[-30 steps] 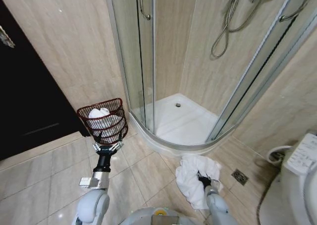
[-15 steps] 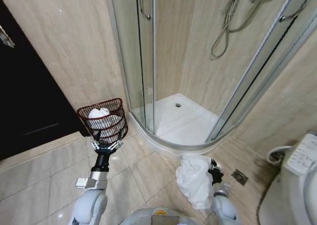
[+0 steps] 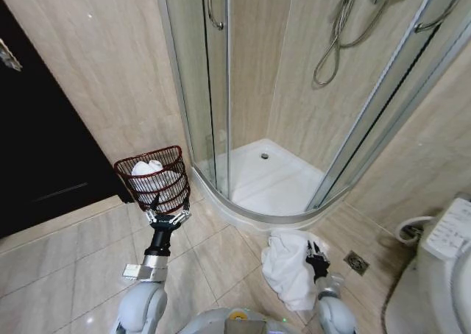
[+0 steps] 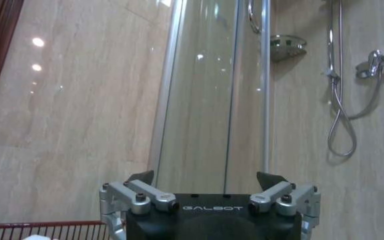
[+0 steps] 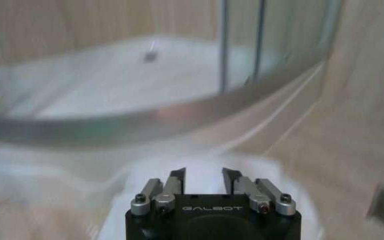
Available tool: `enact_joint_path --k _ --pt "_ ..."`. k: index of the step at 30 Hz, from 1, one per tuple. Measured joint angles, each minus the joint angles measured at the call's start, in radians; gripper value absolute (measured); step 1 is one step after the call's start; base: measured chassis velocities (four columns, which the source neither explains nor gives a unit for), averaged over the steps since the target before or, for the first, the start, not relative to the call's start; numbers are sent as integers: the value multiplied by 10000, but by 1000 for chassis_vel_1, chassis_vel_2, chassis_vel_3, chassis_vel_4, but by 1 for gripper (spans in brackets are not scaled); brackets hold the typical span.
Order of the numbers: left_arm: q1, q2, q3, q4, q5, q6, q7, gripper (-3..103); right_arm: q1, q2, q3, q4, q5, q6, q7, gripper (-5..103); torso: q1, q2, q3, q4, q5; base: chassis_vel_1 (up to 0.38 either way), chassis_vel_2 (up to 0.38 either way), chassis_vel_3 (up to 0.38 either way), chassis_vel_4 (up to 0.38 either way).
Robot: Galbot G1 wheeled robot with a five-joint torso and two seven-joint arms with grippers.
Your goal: Discard the used towel into the hamper.
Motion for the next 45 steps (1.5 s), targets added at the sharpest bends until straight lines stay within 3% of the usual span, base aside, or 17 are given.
enact_joint_path --k 2,3,5,6,12,15,16,19,29,45 --pt "-2 62 -54 15 -73 4 6 100 188 -73 80 -49 3 -980 -406 47 0 0 0 0 -2 0 0 0 0" --pt "-2 62 -54 15 -73 4 6 100 188 -73 80 -49 3 -980 -406 47 0 0 0 0 -2 0 0 0 0" --pt "-14 136 -143 112 -175 4 10 100 467 -104 98 -317 -133 -1410 -426 57 0 0 0 1 -1 0 0 0 0" --pt "-14 136 -143 112 -175 4 10 100 467 -104 98 -317 -133 -1410 -426 57 0 0 0 1 -1 0 0 0 0" --pt "-97 238 -253 363 -403 -1 25 100 816 -15 60 -729 -602 -1456 -153 85 1 0 0 0 -2 0 0 0 0" --pt "-118 245 -254 394 -411 1 34 100 861 6 55 -798 -622 -1443 -129 85 0 0 0 0 -1 0 0 0 0" --pt "-134 250 -254 415 -417 1 39 100 906 15 54 -886 -629 -1423 -115 95 1 0 0 0 -1 0 0 0 0" --pt "-185 302 -247 445 -423 4 46 100 1091 -9 41 -1332 -647 -1044 -140 100 1 1 1 0 0 0 0 0 0" --pt "-217 367 -263 365 -511 164 316 100 1416 -118 74 -2245 -952 -913 -514 100 1 1 0 0 -2 0 0 0 0" --pt "-153 463 -729 376 -848 135 554 100 2590 -129 49 -4087 -392 -733 -1187 100 1 2 1 0 -3 0 0 0 0"
